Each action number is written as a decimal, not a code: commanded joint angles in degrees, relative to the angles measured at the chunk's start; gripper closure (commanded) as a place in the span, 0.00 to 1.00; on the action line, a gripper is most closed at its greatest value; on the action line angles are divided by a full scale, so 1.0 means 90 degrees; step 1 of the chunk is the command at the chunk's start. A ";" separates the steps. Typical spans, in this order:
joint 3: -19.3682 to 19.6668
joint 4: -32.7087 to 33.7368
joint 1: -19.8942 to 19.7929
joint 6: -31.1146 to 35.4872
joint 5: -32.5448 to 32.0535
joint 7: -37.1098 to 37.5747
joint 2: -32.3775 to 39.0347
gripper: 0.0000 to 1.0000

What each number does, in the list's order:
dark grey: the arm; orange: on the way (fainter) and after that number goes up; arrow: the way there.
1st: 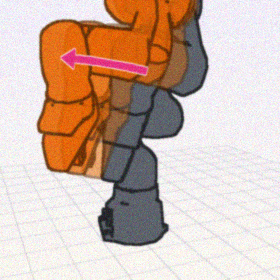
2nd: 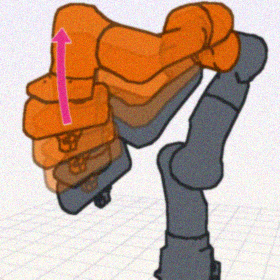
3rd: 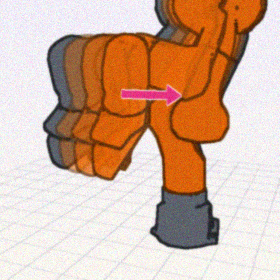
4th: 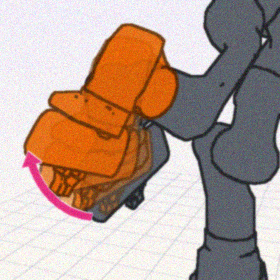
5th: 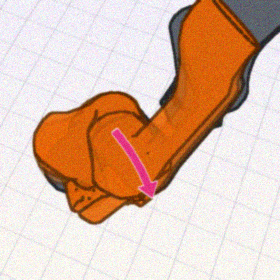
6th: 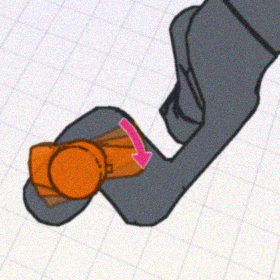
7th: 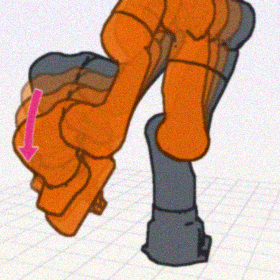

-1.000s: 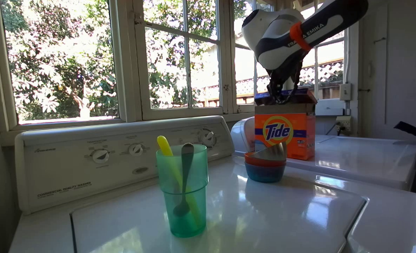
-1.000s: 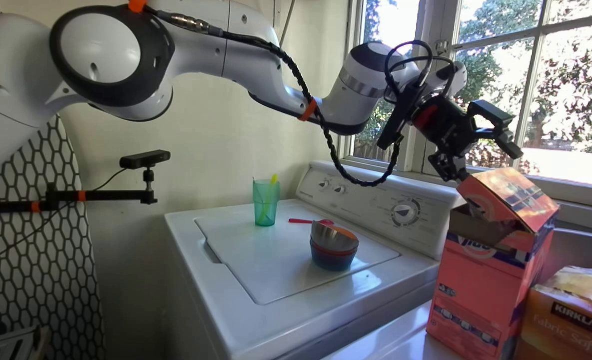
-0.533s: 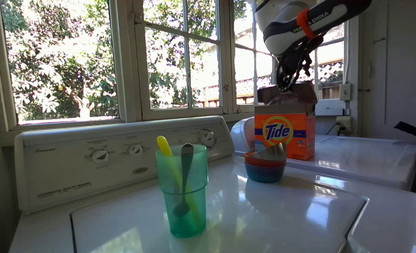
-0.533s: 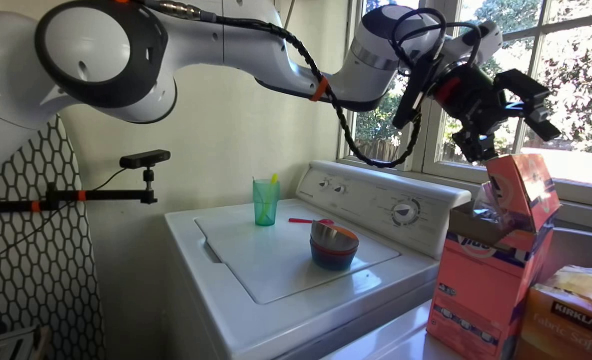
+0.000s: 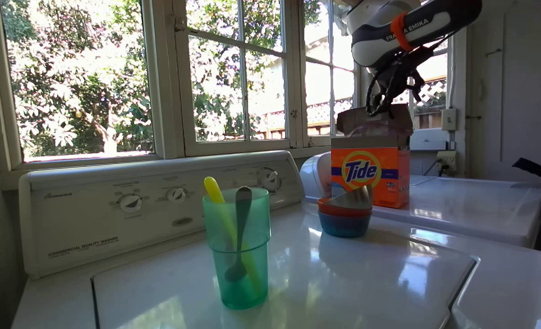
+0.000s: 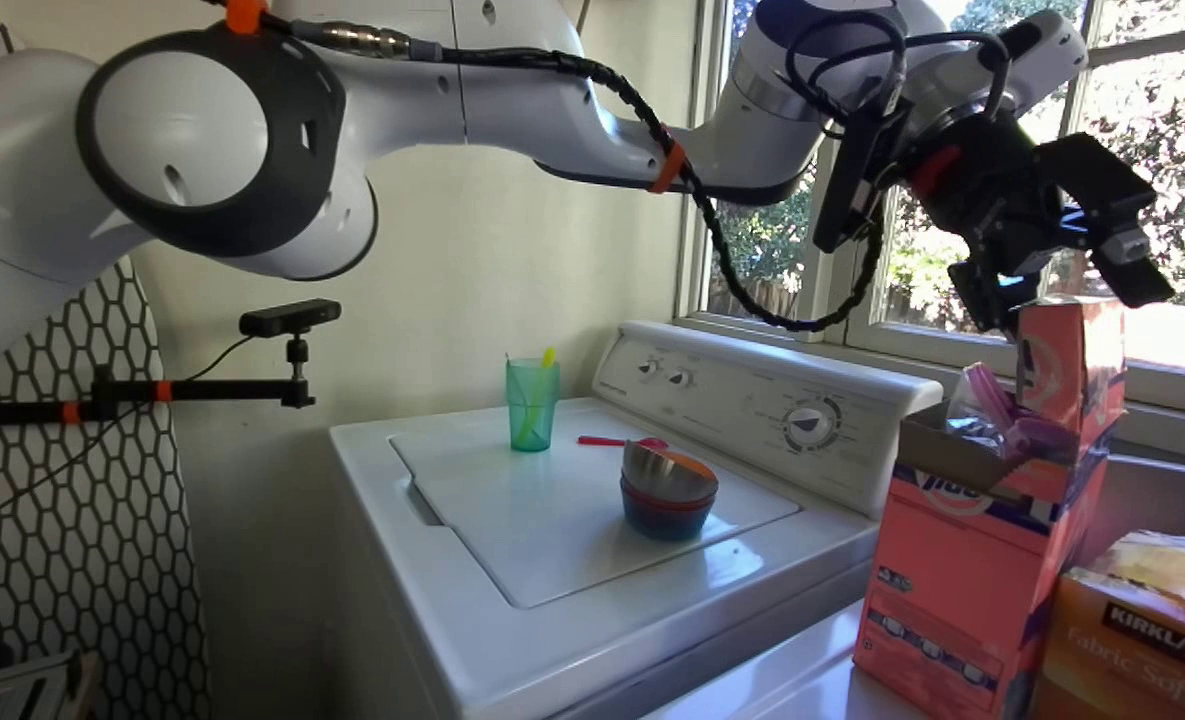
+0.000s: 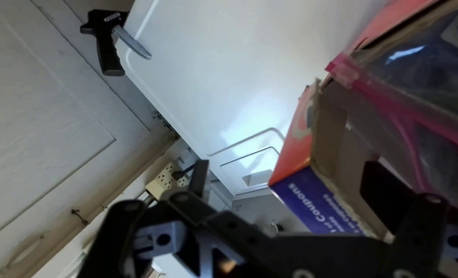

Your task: Open the box

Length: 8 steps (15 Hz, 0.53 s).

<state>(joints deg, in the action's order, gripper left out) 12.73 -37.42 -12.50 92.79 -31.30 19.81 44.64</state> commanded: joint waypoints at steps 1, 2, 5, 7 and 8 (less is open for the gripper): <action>-0.0081 0.0739 -0.0223 -0.0392 0.0411 0.0240 0.0219 0.00; -0.0094 0.0811 -0.0273 -0.0411 0.0487 0.0325 0.0199 0.00; -0.0080 0.1003 -0.0390 -0.0600 0.0690 0.0709 0.0196 0.00; -0.0040 0.1066 -0.0434 -0.0819 0.0761 0.1062 0.0251 0.00; -0.0034 0.1076 -0.0449 -0.0923 0.0784 0.1206 0.0282 0.00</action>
<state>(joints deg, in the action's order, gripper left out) 12.49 -31.23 -15.59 88.10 -26.48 26.86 44.81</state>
